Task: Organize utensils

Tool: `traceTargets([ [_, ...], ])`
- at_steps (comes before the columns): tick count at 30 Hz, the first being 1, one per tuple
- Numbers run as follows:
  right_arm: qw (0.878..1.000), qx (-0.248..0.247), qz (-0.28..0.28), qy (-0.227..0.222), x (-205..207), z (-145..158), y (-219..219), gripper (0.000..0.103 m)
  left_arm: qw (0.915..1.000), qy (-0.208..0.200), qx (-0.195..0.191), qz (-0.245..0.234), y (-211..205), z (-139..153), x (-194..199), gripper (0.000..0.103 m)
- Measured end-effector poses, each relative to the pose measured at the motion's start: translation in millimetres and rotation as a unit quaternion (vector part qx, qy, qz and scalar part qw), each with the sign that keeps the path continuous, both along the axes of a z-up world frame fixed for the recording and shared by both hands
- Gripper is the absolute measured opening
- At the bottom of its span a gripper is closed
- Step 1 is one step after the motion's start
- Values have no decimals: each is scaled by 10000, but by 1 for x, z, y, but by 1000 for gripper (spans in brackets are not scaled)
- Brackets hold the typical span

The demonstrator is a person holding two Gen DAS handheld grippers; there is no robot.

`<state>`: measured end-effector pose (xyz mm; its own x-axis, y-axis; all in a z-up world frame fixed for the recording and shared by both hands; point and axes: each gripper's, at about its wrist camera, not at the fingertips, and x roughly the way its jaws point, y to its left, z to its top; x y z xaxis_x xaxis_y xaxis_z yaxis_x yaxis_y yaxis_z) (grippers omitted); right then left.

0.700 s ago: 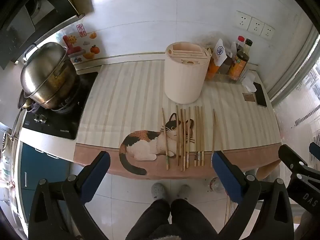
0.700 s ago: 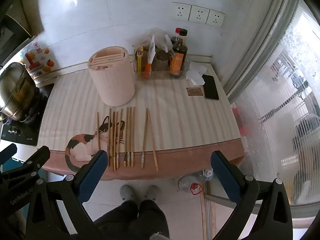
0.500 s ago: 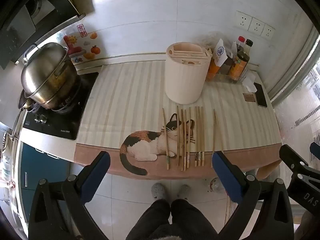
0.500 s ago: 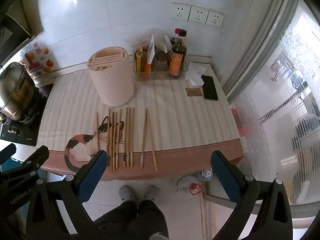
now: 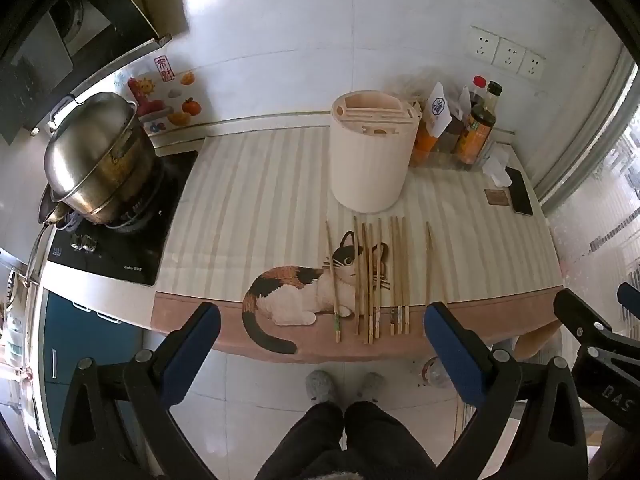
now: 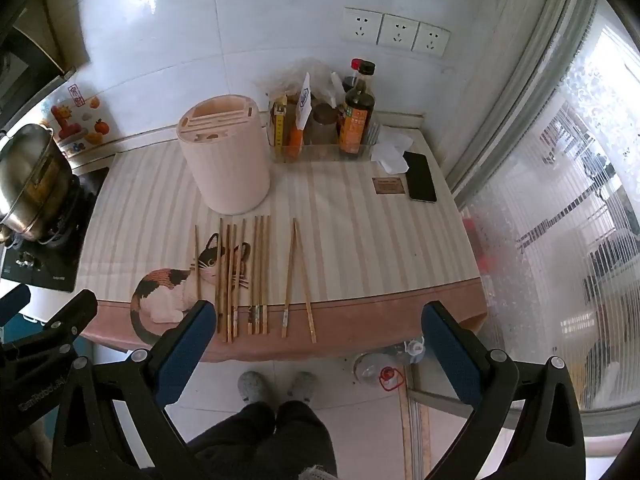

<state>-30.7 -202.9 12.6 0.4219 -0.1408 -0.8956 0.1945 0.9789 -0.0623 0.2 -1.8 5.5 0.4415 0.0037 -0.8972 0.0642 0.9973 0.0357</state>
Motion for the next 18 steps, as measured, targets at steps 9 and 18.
traceTargets([
  [9,10000,-28,12,0,0,1,3,103,10000,-40,-32,-50,2,5,-3,103],
  [18,10000,-29,7,-14,0,3,4,103,10000,-48,-37,-49,2,7,-3,103],
])
